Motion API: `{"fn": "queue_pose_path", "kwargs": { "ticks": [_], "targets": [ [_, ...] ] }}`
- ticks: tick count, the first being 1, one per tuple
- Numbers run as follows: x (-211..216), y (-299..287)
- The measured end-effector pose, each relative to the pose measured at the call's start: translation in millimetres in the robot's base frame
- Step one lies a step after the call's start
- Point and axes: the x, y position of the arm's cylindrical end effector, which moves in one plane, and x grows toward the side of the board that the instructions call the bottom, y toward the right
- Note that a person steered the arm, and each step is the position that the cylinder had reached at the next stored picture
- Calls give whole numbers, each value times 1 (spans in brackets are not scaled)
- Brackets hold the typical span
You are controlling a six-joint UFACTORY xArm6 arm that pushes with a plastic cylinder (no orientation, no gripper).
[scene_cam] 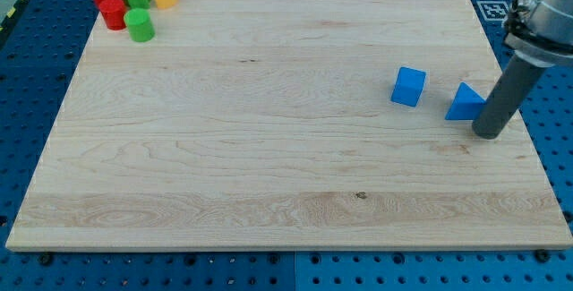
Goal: Slide the blue cube towards center top
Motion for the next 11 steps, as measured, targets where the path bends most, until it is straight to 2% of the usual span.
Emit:
{"fn": "queue_pose_path", "kwargs": {
  "ticks": [1,2,6,7,8,9,11],
  "targets": [
    [-4,17],
    [-25,-8],
    [-84,-189],
    [-96,-218],
    [-95,-221],
    [-74,-225],
    [26,-202]
  ]
}}
